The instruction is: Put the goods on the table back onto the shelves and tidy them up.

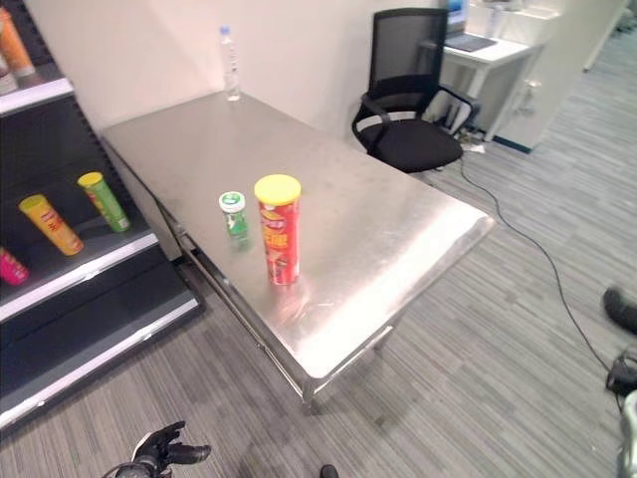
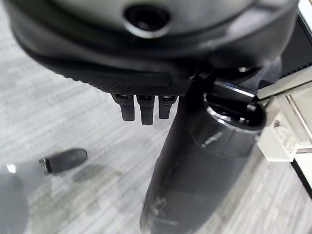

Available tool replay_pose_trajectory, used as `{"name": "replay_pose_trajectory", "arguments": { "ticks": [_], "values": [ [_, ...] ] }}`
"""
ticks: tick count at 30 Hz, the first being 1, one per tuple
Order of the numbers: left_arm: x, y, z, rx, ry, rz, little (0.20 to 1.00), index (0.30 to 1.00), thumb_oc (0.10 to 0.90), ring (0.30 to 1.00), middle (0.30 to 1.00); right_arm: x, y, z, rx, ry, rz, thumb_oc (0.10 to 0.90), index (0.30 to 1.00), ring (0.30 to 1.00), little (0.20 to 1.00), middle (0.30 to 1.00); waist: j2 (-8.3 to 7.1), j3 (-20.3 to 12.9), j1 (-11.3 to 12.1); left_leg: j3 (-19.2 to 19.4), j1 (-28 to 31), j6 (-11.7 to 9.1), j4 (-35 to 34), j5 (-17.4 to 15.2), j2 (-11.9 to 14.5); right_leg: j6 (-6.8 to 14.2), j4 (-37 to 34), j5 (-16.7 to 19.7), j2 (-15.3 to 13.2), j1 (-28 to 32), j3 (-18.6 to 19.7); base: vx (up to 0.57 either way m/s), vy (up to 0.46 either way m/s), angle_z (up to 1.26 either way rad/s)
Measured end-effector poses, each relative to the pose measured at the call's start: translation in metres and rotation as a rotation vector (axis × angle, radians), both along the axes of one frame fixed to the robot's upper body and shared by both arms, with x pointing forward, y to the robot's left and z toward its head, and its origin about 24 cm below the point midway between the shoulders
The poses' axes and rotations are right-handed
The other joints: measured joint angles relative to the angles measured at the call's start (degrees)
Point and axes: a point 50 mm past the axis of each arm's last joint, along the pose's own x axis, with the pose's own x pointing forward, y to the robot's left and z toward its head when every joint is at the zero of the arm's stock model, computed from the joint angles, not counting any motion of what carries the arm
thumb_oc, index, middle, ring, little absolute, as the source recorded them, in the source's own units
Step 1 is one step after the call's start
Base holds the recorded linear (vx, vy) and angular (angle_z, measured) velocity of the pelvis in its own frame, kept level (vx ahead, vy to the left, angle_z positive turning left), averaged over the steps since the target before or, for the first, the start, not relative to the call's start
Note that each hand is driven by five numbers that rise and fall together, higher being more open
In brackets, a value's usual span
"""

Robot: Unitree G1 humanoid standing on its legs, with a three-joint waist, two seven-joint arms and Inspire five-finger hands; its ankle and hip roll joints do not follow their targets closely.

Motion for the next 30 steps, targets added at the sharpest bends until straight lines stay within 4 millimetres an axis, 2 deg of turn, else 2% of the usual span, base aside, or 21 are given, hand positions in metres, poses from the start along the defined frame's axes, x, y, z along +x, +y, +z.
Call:
{"name": "replay_pose_trajectory", "arguments": {
  "ticks": [1,4,5,12,15,17,23,28,30],
  "values": [
    [-0.003,-0.002,-0.002,-0.012,0.012,-0.004,0.900,0.900,0.800,0.900,0.900,0.014,0.016,0.026,-0.069,-0.081,0.109,0.800,0.900,0.900,0.900,0.900,0.21,0.1,-0.1,0.0,0.0,0.2,0.3,0.5,-0.2,0.1,0.0,0.2,0.1,-0.2,0.0,0.00,0.000,0.00],
    [-0.008,-0.004,-0.003,-0.022,0.020,-0.008,0.900,0.900,0.800,0.900,0.900,0.033,0.042,0.050,-0.119,-0.160,0.281,0.800,0.900,0.900,0.900,0.900,0.37,0.0,1.2,-0.7,0.2,0.2,0.3,0.5,-0.3,0.1,0.0,0.2,0.1,0.6,-1.2,0.01,-0.014,0.17],
    [-0.008,-0.006,-0.003,-0.024,0.022,-0.025,0.900,0.900,0.800,0.900,0.900,0.042,0.057,0.061,-0.135,-0.197,0.383,0.800,0.900,0.900,0.900,0.900,0.46,-0.1,2.2,-1.2,0.0,0.2,0.3,0.6,-0.5,0.2,0.0,0.1,0.0,0.8,-1.7,0.01,-0.012,0.19],
    [-0.012,-0.007,-0.004,-0.026,0.032,-0.031,0.900,0.900,0.800,0.900,0.900,0.080,0.117,0.078,-0.052,-0.245,0.807,0.800,0.900,0.900,0.900,0.900,-0.20,0.4,5.5,-2.5,0.1,0.2,0.3,0.6,-0.8,0.3,0.0,0.0,-0.4,1.8,-3.2,0.00,-0.004,0.14],
    [-0.015,-0.006,-0.005,-0.030,0.033,-0.024,0.900,0.900,0.800,0.900,0.900,0.087,0.131,0.077,-0.007,-0.235,0.936,0.800,0.900,0.900,0.900,0.900,-1.06,0.9,6.4,-3.7,0.1,0.2,0.3,0.6,-0.9,0.9,0.0,-0.4,-0.4,2.6,-4.6,-0.01,0.008,0.21],
    [-0.015,-0.005,-0.004,-0.027,0.032,-0.014,0.900,0.900,0.800,0.900,0.900,0.088,0.134,0.077,0.000,-0.235,0.956,0.800,0.900,0.900,0.900,0.900,-1.29,1.1,6.4,-3.8,0.0,0.2,0.3,0.6,-0.9,0.9,0.0,-0.4,-0.5,2.6,-4.7,-0.01,0.004,0.06],
    [-0.018,-0.005,-0.005,-0.029,0.028,-0.009,0.900,0.900,0.800,0.900,0.900,0.090,0.142,0.073,0.082,-0.261,1.043,0.800,0.900,0.900,0.900,0.900,-1.12,1.3,6.1,-3.9,0.1,0.2,0.3,0.6,-0.8,0.9,0.0,-0.5,-0.4,2.6,-4.9,0.00,0.000,0.00],
    [-0.019,-0.005,-0.005,-0.030,0.029,-0.006,0.900,0.900,0.800,0.900,0.900,0.092,0.149,0.067,0.102,-0.220,1.119,0.800,0.900,0.900,0.900,0.900,-1.14,1.3,6.1,-4.3,-0.1,0.1,0.3,0.7,-0.8,1.0,0.0,-0.5,-0.4,2.7,-5.4,0.00,0.000,0.03],
    [-0.019,-0.003,-0.005,-0.033,0.026,0.014,0.900,0.900,0.800,0.900,0.900,0.089,0.158,0.064,0.088,-0.179,1.183,0.800,0.900,0.900,0.900,0.900,-1.31,1.4,6.1,-4.5,-0.2,0.1,0.3,0.7,-0.8,1.2,0.0,-0.6,-0.4,2.7,-5.8,-0.01,0.006,0.08]
  ]
}}
